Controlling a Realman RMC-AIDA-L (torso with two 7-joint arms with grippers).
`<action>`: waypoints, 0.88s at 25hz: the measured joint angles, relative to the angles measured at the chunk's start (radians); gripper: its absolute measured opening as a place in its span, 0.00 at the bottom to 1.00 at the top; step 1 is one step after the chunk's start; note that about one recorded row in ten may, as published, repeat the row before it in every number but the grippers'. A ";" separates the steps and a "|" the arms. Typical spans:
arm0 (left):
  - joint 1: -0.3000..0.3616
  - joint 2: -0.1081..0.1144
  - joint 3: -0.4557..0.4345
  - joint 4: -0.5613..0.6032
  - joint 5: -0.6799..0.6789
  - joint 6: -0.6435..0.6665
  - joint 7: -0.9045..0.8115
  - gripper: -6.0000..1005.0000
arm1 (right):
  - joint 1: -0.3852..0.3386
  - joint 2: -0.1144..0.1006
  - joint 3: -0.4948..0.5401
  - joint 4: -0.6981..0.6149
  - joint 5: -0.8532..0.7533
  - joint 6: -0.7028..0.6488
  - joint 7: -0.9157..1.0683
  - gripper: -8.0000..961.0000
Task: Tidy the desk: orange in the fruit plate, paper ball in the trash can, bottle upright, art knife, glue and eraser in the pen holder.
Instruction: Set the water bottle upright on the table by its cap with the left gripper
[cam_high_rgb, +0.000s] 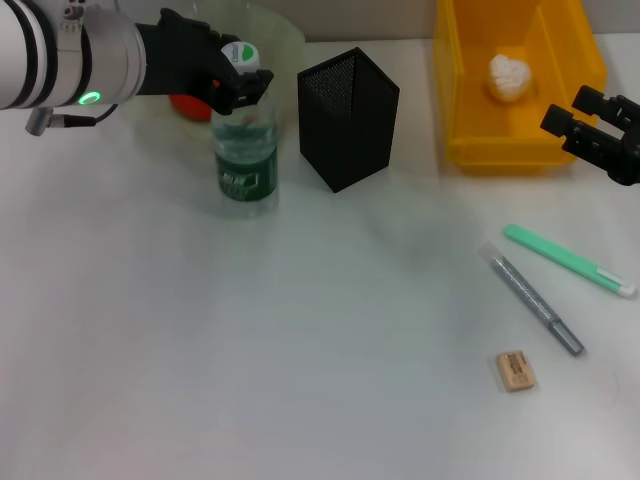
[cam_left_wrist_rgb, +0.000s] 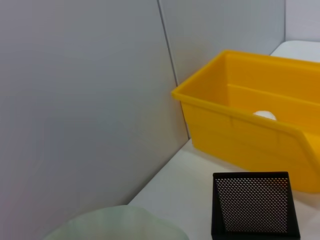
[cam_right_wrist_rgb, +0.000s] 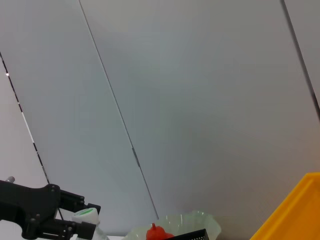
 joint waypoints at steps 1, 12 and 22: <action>0.000 0.000 -0.001 0.000 0.000 -0.001 0.000 0.47 | 0.000 0.000 0.000 0.000 0.000 0.001 0.000 0.75; 0.001 0.001 0.002 -0.007 -0.001 -0.028 0.005 0.47 | 0.003 -0.001 0.000 0.000 0.000 0.010 0.000 0.75; 0.018 0.000 -0.027 -0.031 -0.065 -0.119 -0.004 0.45 | 0.006 0.000 0.000 0.000 0.000 0.011 0.000 0.75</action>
